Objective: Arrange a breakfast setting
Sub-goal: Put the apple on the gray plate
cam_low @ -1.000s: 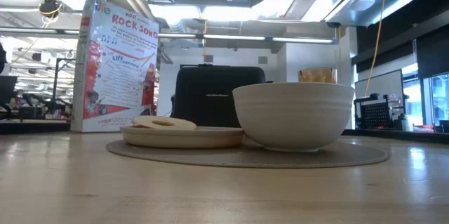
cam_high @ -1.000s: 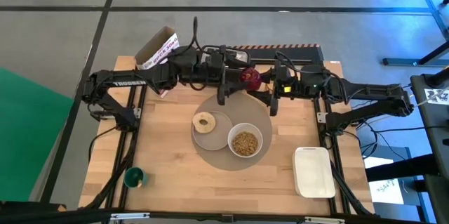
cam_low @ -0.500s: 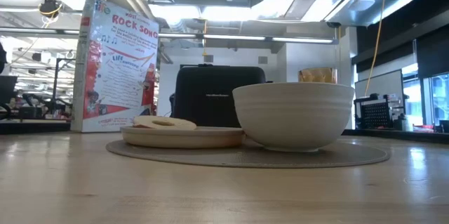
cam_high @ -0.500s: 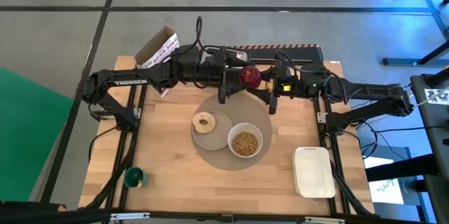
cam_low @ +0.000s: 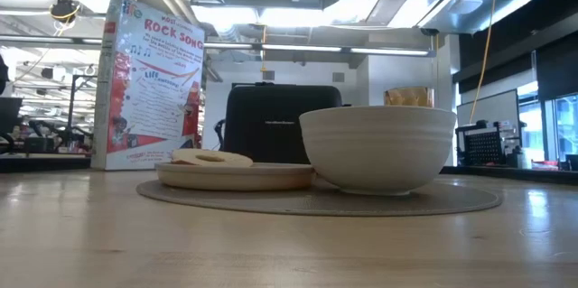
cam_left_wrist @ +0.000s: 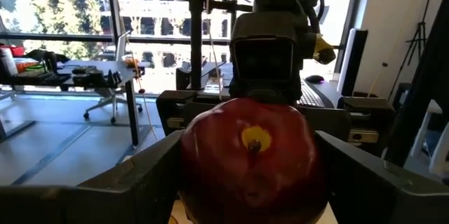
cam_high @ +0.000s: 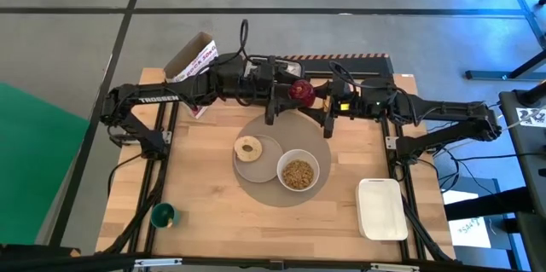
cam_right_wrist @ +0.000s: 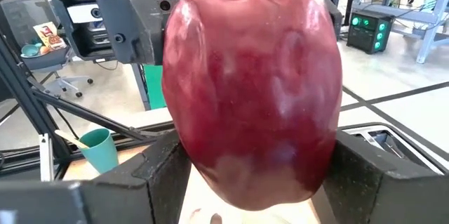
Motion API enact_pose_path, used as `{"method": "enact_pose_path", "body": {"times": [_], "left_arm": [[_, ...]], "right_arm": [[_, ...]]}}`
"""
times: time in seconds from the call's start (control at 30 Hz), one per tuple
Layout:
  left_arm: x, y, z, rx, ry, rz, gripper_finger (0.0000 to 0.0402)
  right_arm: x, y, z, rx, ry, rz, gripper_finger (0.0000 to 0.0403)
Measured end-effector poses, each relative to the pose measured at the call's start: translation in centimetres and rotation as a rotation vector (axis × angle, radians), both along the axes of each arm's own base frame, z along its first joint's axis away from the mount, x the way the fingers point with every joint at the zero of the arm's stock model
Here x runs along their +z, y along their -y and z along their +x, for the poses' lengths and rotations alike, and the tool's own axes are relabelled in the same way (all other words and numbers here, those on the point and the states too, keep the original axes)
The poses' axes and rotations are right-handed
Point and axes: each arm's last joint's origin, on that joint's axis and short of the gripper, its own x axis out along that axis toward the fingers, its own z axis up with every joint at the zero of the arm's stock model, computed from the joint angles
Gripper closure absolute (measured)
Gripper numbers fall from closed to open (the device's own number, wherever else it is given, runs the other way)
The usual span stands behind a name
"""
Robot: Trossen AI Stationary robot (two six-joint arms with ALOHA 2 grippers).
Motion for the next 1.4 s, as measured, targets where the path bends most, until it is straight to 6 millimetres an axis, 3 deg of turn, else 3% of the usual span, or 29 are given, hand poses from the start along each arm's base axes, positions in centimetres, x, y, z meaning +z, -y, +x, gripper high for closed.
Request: {"method": "enact_pose_path", "body": {"times": [0.4, 0.73, 0.93, 1.13, 1.4], "left_arm": [[0.0, 0.0, 0.0, 0.001, 0.005, 0.006, 0.0112], [0.0, -0.1, 0.0, 0.051, -0.002, 0.026, 0.0112], [0.2, -0.8, -0.4, 0.117, 0.003, 0.016, 0.0113], [0.5, -1.4, -1.1, 0.207, -0.018, 0.049, 0.0113], [-1.1, -2.0, -1.4, 0.215, -0.172, 0.023, 0.0113]], "right_arm": [[0.0, 0.0, 0.0, -0.010, 0.001, -0.002, 0.0146], [0.1, 0.1, -0.1, -0.042, 0.012, -0.003, 0.0085], [0.3, 0.2, -0.3, -0.078, 0.016, -0.003, 0.0076], [0.9, 0.2, -1.8, -0.104, 0.015, -0.004, 0.0079], [2.1, 0.3, -4.7, -0.186, 0.037, -0.012, 0.0079]]}}
